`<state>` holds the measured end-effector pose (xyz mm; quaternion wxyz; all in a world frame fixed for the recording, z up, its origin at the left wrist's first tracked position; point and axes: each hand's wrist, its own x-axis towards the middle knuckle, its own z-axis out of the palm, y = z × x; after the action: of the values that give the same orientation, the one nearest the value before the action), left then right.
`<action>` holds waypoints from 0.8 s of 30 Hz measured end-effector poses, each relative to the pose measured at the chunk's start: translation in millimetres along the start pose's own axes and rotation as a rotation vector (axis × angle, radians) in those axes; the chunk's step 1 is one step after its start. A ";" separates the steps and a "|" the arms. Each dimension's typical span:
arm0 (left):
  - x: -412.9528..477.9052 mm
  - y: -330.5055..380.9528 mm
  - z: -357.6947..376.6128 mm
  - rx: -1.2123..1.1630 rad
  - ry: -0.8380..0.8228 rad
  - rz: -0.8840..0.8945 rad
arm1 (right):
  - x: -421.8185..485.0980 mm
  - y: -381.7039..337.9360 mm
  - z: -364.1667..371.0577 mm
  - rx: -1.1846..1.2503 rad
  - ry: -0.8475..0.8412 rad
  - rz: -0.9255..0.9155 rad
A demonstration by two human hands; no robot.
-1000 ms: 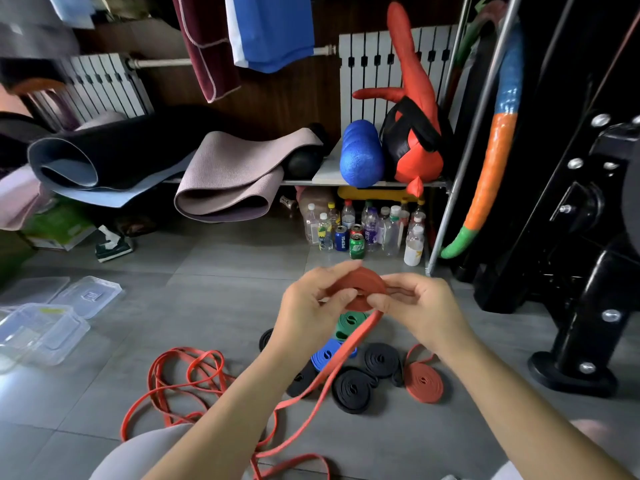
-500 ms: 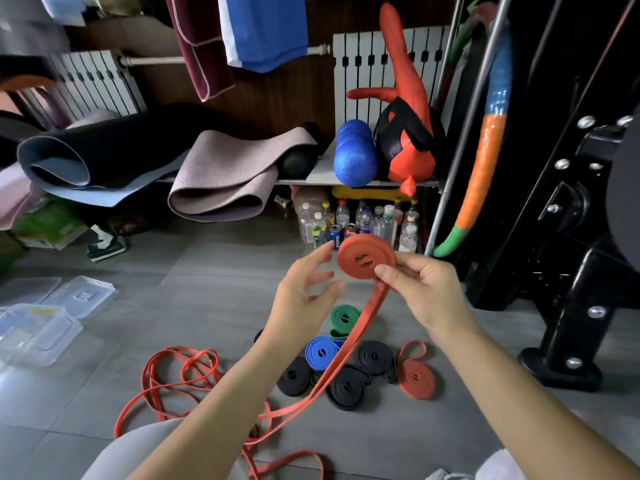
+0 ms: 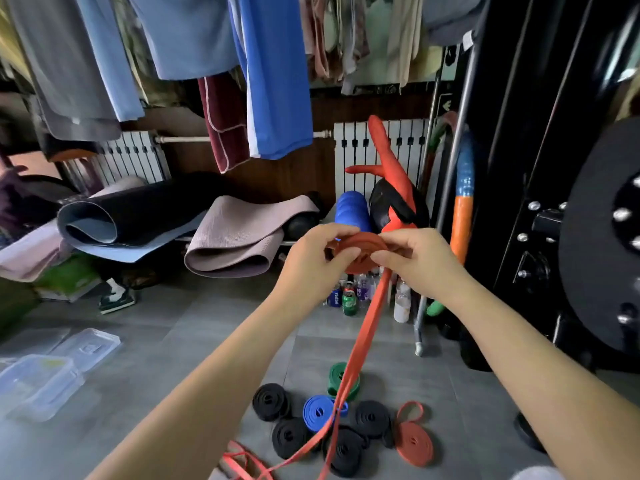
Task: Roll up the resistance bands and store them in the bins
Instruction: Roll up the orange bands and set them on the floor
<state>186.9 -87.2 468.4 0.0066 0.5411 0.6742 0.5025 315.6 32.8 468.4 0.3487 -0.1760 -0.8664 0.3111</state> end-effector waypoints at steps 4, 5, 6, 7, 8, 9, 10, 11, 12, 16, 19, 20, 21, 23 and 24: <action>8.8 20.7 -12.8 0.226 -0.038 0.055 | 2.7 -12.5 -10.2 -0.073 -0.065 -0.015; 9.9 24.9 -14.9 0.284 -0.071 0.083 | 3.7 -15.7 -12.4 -0.093 -0.090 -0.012; 10.0 28.0 -15.9 0.331 -0.113 0.107 | 4.4 -18.3 -14.5 -0.113 -0.112 -0.009; 9.2 30.3 -16.1 0.366 -0.149 0.121 | 4.3 -20.6 -16.3 -0.133 -0.125 -0.013; 7.5 31.9 -16.1 0.379 -0.166 0.120 | 3.8 -22.3 -17.6 -0.150 -0.127 -0.023; 5.6 31.9 -16.0 0.355 -0.162 0.102 | 2.2 -23.1 -18.1 -0.150 -0.119 -0.031; 3.4 31.0 -15.5 0.285 -0.144 0.067 | -0.4 -23.0 -18.1 -0.125 -0.106 -0.032; 0.7 29.3 -14.9 0.180 -0.123 0.016 | -4.3 -22.0 -17.9 -0.075 -0.096 -0.024; -2.8 27.9 -14.2 0.056 -0.106 -0.040 | -9.1 -20.7 -17.5 -0.005 -0.089 -0.007; -20.3 20.6 -7.8 -0.431 -0.077 -0.276 | -29.5 -13.8 -11.8 0.276 -0.034 0.077; -32.8 15.2 -1.0 -0.610 -0.056 -0.399 | -41.6 -7.7 -1.5 0.455 0.037 0.167; -36.4 13.2 0.8 -0.635 -0.066 -0.424 | -45.3 -6.4 1.5 0.489 0.042 0.190; -39.5 11.5 1.2 -0.644 -0.088 -0.442 | -48.9 -5.6 3.5 0.497 0.037 0.197; -42.9 8.7 0.3 -0.638 -0.125 -0.452 | -53.1 -3.2 6.2 0.473 0.001 0.191; -43.8 6.9 0.3 -0.637 -0.130 -0.452 | -54.3 -1.6 7.4 0.465 -0.014 0.197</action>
<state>210.2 -119.9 449.5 0.3273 0.3805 0.5850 0.6371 347.9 0.2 438.4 0.3420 -0.1725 -0.7526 0.5356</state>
